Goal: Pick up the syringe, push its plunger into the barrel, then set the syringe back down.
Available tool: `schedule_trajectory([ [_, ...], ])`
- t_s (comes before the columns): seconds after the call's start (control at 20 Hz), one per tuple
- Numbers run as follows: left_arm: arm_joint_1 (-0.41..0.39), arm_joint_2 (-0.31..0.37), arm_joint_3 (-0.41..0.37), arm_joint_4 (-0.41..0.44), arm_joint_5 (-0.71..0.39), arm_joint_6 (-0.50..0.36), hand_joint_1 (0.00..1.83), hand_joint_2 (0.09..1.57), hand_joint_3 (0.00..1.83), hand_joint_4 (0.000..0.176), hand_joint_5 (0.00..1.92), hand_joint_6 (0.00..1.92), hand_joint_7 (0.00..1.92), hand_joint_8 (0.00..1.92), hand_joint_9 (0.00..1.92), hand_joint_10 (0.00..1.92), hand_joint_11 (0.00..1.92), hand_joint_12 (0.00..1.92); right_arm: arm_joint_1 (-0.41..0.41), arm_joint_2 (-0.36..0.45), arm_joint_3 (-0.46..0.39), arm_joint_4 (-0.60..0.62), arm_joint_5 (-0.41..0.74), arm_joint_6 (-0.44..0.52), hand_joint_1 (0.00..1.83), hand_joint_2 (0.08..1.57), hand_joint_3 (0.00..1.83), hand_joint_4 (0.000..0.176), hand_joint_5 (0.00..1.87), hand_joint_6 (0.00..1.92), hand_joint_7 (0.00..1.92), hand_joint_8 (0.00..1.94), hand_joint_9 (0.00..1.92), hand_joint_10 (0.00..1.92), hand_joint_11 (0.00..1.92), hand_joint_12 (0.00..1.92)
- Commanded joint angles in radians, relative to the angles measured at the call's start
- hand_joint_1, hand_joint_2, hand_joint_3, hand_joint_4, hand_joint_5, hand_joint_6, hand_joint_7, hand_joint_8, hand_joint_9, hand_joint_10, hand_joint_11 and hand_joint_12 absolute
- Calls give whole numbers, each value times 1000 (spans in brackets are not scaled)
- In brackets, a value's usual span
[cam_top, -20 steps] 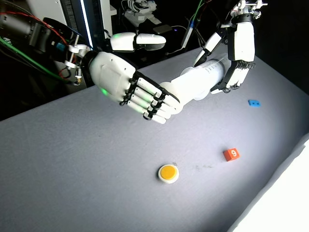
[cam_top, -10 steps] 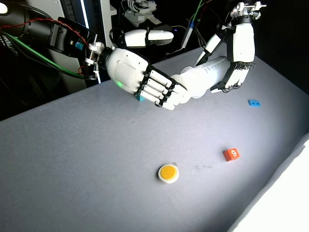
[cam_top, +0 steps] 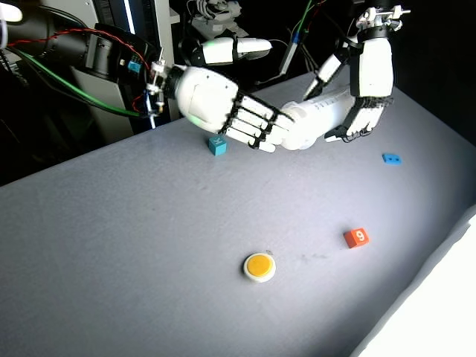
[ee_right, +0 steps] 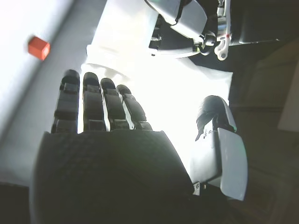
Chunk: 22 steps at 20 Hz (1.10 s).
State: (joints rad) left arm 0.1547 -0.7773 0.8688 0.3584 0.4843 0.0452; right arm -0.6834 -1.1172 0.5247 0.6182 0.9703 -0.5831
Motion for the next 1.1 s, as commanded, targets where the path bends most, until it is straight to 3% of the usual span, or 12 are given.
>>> schedule_trajectory([
  [0.0,-18,-13,-14,-26,-185,-52,1374,1134,0,0,860,1014,1016,1034,823,1335,534,1399,18,21,-17,-138,9,-1,0,1076,1,0,0,0,0,0,0,0,0,0],
  [0.2,-4,-10,-15,8,-188,-52,1372,1138,0,0,854,1008,1003,1058,823,1341,509,1397,88,182,-13,-30,40,36,0,1067,0,0,0,0,0,0,0,0,0,0],
  [0.35,18,-11,-11,41,-180,-52,1373,1135,1,0,873,990,999,1048,823,1354,497,1417,152,277,17,-24,-7,48,0,1073,0,0,5,2,0,0,0,0,0,0],
  [0.55,60,-15,-3,75,-178,-51,1372,1138,1,0,856,1023,1003,1048,819,1347,518,1409,159,371,57,-70,-62,63,0,1069,0,0,2,1,0,0,0,0,0,0],
  [0.8,134,-33,26,116,-178,-51,1372,1136,0,0,871,1003,1001,1065,822,1330,523,1391,47,473,99,-203,-100,71,0,1070,0,0,13,3,0,0,0,0,0,0],
  [1.05,209,-74,85,146,-178,-51,1370,1145,1,0,842,1029,986,1082,809,1370,519,1421,-55,447,128,-394,-86,103,0,1069,0,0,6,1,0,0,0,0,0,0],
])
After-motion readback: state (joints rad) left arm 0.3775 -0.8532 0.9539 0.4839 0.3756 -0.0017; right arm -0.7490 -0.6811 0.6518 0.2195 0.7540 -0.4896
